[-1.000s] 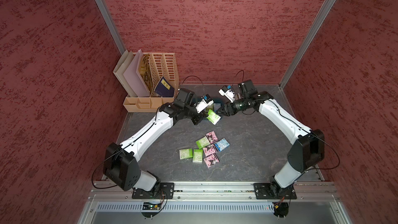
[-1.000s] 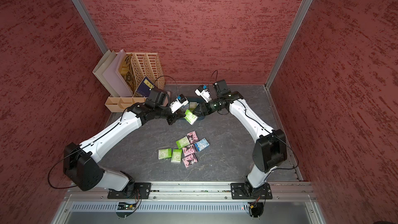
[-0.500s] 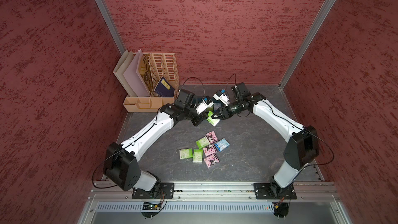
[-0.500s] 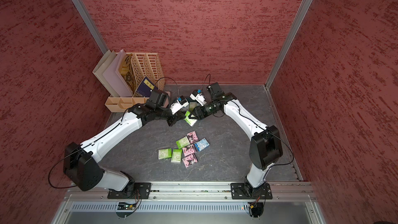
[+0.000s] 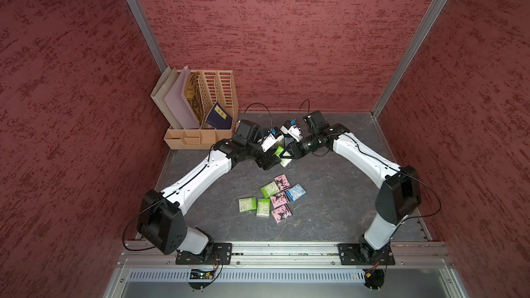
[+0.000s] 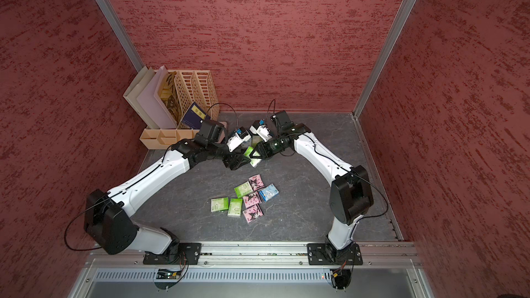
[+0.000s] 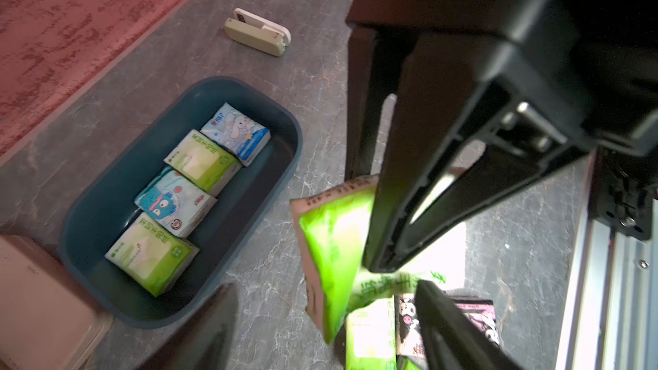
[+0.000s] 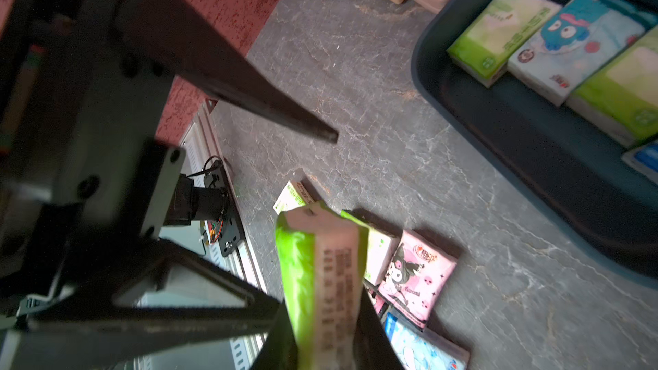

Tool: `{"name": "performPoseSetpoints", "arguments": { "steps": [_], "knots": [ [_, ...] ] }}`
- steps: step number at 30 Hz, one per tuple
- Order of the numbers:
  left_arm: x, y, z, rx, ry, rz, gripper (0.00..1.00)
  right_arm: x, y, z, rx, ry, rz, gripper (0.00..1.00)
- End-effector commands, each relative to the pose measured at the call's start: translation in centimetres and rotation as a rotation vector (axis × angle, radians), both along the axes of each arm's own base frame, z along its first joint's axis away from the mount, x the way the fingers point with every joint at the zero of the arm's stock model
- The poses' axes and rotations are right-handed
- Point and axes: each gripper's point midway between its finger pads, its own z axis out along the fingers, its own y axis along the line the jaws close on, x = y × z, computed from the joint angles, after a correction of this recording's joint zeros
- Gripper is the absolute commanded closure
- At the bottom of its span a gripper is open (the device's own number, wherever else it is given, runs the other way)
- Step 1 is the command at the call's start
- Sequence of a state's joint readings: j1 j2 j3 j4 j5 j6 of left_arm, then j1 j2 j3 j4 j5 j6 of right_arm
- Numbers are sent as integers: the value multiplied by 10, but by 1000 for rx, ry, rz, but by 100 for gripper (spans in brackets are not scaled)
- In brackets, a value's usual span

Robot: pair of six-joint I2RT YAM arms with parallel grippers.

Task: Put the pocket tissues into the storage box
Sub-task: Place the pocket tissues in the storage box.

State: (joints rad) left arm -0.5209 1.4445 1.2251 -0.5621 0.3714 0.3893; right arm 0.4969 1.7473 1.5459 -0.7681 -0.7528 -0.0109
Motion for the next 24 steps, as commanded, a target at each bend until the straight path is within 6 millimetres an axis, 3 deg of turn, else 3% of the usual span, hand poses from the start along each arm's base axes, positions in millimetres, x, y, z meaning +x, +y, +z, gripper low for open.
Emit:
{"name": "performPoseSetpoints", "arguments": {
  "steps": [1, 6, 9, 14, 17, 24],
  "knots": [
    [22, 18, 22, -77, -81, 147, 0, 19, -3, 12, 15, -71, -102, 100],
    [60, 79, 35, -239, 15, 479, 0, 59, 6, 26, 100, -21, -262, 100],
    [72, 107, 30, -298, 77, 621, 0, 87, 23, 15, 142, 28, -347, 100],
    [70, 109, 14, -333, 148, 658, 0, 137, 39, -23, 184, 109, -505, 100],
    [67, 105, 4, -356, 183, 657, 0, 159, 50, -35, 211, 125, -559, 100],
    [57, 96, -6, -398, 230, 617, 0, 179, 83, -70, 159, 141, -598, 100]
  ]
}}
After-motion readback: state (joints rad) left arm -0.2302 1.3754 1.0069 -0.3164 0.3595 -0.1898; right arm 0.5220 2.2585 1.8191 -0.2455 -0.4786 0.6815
